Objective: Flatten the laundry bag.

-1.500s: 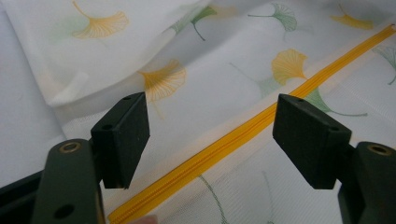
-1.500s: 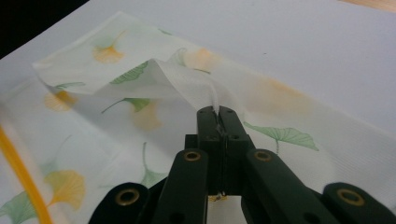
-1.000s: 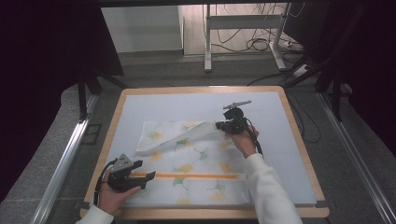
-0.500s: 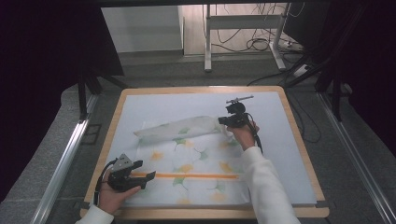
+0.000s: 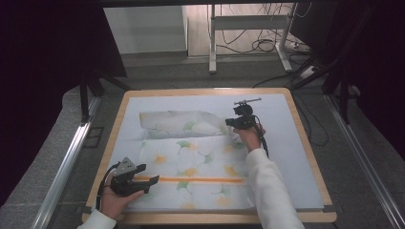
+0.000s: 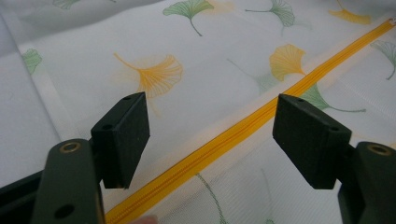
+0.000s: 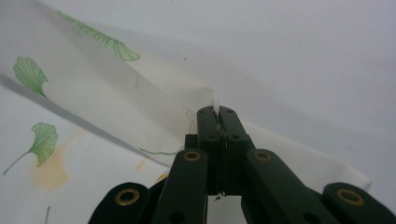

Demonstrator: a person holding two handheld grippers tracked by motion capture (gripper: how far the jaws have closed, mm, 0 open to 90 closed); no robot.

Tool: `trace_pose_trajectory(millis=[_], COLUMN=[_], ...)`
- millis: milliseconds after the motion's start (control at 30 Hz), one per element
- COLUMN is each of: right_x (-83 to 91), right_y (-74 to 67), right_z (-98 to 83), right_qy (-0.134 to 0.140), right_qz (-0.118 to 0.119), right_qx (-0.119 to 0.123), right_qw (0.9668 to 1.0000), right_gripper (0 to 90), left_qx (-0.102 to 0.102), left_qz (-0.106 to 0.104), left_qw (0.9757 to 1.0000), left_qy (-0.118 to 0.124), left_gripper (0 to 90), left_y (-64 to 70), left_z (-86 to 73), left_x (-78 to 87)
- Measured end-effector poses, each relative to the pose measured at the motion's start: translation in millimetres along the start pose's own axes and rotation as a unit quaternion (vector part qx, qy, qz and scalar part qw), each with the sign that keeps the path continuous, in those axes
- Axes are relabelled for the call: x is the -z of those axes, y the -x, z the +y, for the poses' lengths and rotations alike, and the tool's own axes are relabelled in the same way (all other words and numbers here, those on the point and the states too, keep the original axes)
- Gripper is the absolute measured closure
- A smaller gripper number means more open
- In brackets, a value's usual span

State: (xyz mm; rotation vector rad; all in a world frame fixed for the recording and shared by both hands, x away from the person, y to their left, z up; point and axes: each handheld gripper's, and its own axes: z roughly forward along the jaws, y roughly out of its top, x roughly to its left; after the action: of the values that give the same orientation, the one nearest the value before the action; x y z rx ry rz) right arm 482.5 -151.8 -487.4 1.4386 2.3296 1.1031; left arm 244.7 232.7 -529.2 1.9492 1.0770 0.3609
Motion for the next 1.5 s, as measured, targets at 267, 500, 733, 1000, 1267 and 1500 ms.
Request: trace_pose_trajectory(millis=[267, 500, 733, 1000, 1267, 1500], right_x=[-3.0, -3.6, -2.1, 19.5, 67.0, 63.2], right_y=[9.3, 16.4, 19.4, 24.2, 7.2, -9.4], right_z=[4.7, 10.2, 13.6, 20.2, 21.9, 9.8], right_qy=[-0.002, 0.001, 0.011, 0.036, 0.074, 0.040], right_qz=[0.001, -0.006, -0.019, -0.044, -0.025, 0.031], right_qx=[-0.009, -0.017, -0.018, -0.014, 0.023, 0.060], right_qw=[1.0000, 0.9998, 0.9996, 0.9983, 0.9967, 0.9969], right_gripper=[88.4, 88.3, 81.5, 55.0, 55.5, 82.2], left_qx=[0.000, -0.001, 0.000, -0.001, -0.005, -0.005], left_qz=[0.001, -0.001, 0.000, -0.001, 0.001, 0.002], left_qw=[1.0000, 1.0000, 1.0000, 1.0000, 1.0000, 1.0000], left_qy=[0.000, 0.000, 0.001, 0.000, 0.000, -0.001], left_gripper=[27.5, 27.5, 27.5, 27.5, 27.4, 27.5], left_y=[0.5, 0.4, 0.6, 0.1, 2.8, 2.9], left_z=[0.1, 0.2, 0.1, 0.2, 2.0, 1.8], left_x=[-0.1, 0.2, 0.8, 0.0, -1.5, -1.7])
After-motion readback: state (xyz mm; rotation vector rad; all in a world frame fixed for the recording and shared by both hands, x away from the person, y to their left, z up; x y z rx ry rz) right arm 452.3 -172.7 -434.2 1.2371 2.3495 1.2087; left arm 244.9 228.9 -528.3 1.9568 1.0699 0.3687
